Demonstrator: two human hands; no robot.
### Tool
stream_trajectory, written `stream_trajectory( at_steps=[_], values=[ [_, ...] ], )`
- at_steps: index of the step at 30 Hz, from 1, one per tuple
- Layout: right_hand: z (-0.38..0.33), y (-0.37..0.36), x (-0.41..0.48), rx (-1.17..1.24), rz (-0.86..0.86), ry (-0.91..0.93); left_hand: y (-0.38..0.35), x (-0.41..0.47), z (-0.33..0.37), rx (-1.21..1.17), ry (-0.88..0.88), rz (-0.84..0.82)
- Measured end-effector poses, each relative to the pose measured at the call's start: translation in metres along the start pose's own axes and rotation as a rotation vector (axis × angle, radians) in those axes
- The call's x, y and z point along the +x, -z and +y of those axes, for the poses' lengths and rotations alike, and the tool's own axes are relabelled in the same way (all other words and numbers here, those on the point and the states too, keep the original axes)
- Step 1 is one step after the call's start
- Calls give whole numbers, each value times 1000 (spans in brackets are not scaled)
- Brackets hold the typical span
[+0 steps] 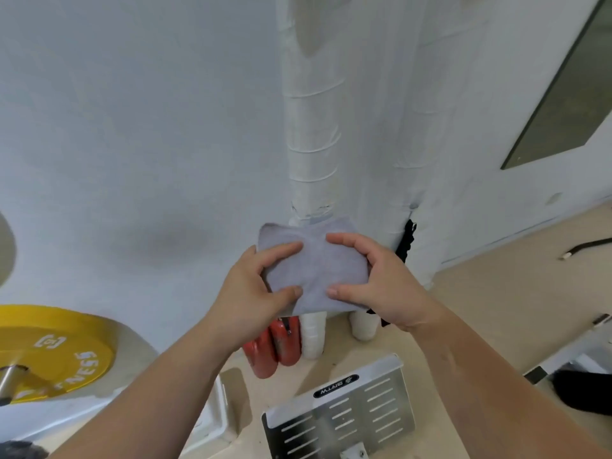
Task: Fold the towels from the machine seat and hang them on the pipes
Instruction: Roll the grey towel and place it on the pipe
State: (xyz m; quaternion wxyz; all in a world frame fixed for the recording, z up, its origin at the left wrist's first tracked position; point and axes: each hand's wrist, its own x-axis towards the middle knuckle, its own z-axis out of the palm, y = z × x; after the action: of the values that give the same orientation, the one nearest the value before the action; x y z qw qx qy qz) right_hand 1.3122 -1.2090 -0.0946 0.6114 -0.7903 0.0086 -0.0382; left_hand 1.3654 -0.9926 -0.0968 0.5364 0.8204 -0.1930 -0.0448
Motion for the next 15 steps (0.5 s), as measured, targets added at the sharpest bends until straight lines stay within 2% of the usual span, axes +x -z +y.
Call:
stream_trajectory(
  at_steps=[4, 8, 11, 15],
  values=[
    [-13, -3, 19, -443, 12, 57, 19, 19, -5, 163, -35, -17],
    [-23, -10, 34, -728, 15, 98, 39, 36, -14, 277, -99, -37],
    [-35, -20, 43, -825, 38, 130, 52, 47, -19, 280, -196, -53],
    [-47, -25, 49, -771, 77, 103, 68, 63, -19, 283, -217, -160]
  ],
)
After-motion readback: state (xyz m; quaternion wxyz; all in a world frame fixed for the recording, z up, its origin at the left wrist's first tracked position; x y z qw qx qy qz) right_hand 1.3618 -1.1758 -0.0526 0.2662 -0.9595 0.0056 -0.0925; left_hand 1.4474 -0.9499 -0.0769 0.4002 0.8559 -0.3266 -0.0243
